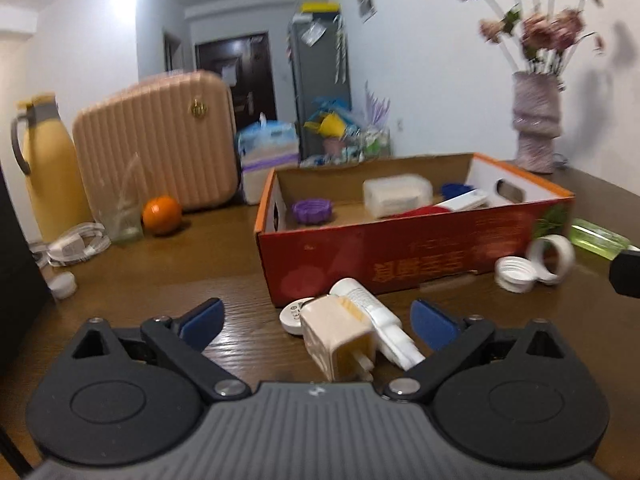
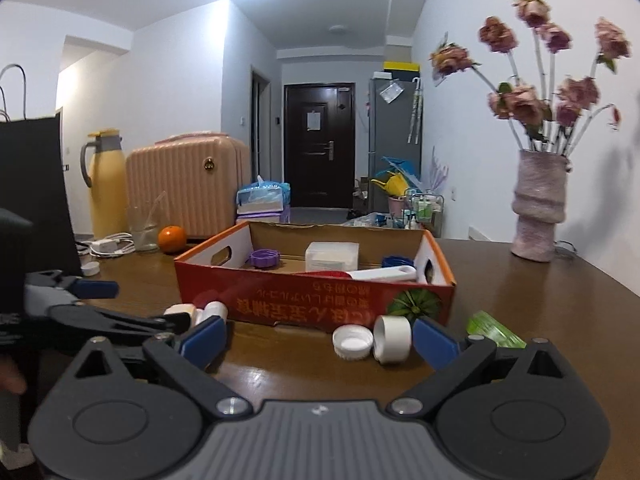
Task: Organize rigid objects
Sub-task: 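Grasp the white plug adapter with the left tool while the right tool grasps the white bottle, then carry the adapter and bottle into the box and open both tools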
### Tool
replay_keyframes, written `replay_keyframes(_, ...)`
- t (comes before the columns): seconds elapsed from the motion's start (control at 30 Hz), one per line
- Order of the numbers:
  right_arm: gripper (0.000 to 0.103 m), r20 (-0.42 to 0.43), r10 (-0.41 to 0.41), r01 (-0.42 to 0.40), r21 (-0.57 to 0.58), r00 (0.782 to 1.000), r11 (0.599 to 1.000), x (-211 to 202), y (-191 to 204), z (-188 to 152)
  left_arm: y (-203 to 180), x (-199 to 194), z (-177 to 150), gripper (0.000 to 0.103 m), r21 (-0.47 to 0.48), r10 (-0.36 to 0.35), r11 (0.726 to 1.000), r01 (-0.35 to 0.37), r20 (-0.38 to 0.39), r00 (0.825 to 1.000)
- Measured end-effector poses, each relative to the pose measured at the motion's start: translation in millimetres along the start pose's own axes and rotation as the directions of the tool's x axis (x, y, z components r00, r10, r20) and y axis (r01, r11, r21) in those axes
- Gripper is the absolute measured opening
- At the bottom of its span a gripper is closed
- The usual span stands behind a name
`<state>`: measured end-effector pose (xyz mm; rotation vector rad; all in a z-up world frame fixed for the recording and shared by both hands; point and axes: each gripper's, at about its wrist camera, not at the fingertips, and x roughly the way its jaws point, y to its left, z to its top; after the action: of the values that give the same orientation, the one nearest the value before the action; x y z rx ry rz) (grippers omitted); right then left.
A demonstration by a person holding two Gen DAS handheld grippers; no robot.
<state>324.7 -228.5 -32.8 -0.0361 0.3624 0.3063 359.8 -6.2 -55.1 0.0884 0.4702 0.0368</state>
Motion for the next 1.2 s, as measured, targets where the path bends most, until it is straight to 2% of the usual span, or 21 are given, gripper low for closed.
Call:
replay_keyframes(0.03,0.099,-0.004,0.007,-0.007,-0.002,1.000,1.000,7.9,0.3,1.9,2.3,7.9,1.6,0.082,-0.016,-0.007,1.000,0.007,-0.012,1.000)
replay_keyframes(0.1,0.099,-0.023,0.024,-0.025,-0.007,0.999,1.000,25.4,1.7,6.7,8.8,19.6,2.9,0.064,-0.049,-0.021,0.999,0.019,-0.046,0.999)
replay_keyframes(0.17,0.099,-0.046,0.058,-0.058,-0.010,0.997,0.998,39.7,4.5,9.5,18.4,21.2,0.5,0.056,-0.087,-0.073,0.994,0.068,-0.055,0.996)
replay_keyframes(0.2,0.099,-0.061,0.075,-0.075,-0.012,0.995,0.997,47.1,6.8,10.2,21.7,20.3,-1.0,0.049,-0.092,-0.084,0.993,0.079,-0.060,0.995)
replay_keyframes(0.23,0.099,-0.079,0.088,-0.090,-0.016,0.993,0.996,54.4,10.1,10.6,23.1,17.6,-3.1,0.037,-0.090,-0.087,0.993,0.081,-0.064,0.994)
replay_keyframes(0.27,0.098,-0.096,0.102,-0.105,-0.018,0.990,0.994,62.4,14.2,11.2,25.6,14.6,-5.9,0.033,-0.085,-0.076,0.994,0.071,-0.068,0.995)
replay_keyframes(0.43,0.096,-0.160,0.175,-0.181,-0.025,0.971,0.983,95.2,43.0,14.8,45.7,0.1,-15.0,0.033,-0.114,-0.081,0.991,0.073,-0.076,0.994)
replay_keyframes(0.53,0.091,-0.196,0.208,-0.216,-0.019,0.958,0.976,115.6,64.4,18.2,54.4,-1.8,-15.3,0.032,-0.126,-0.070,0.990,0.060,-0.079,0.994)
replay_keyframes(0.6,0.087,-0.227,0.246,-0.253,-0.002,0.942,0.967,130.4,78.7,19.5,57.9,-6.6,-15.5,0.032,-0.129,-0.056,0.991,0.044,-0.088,0.995)
replay_keyframes(0.73,0.063,-0.289,0.233,-0.244,-0.002,0.928,0.970,152.3,101.1,16.7,68.4,-30.0,-21.9,0.032,-0.162,-0.064,0.986,0.050,-0.085,0.994)
replay_keyframes(0.77,0.049,-0.293,0.218,-0.231,-0.009,0.931,0.973,154.7,105.4,14.8,70.7,-37.9,-23.8,0.032,-0.167,-0.063,0.985,0.049,-0.083,0.995)
replay_keyframes(0.87,0.029,-0.317,0.176,-0.190,-0.016,0.932,0.982,157.0,111.5,8.1,73.9,-62.6,-28.3,0.032,-0.159,-0.046,0.987,0.034,-0.066,0.997)
replay_keyframes(1.03,0.027,-0.322,0.146,-0.158,-0.010,0.935,0.987,134.0,106.4,-1.6,72.8,-103.0,-35.8,0.032,-0.154,-0.021,0.988,0.015,-0.040,0.999)
replay_keyframes(1.2,0.027,-0.263,0.148,-0.149,0.019,0.953,0.989,67.3,89.8,-11.5,61.5,-140.1,-45.4,0.032,-0.141,-0.040,0.989,0.037,-0.018,0.999)
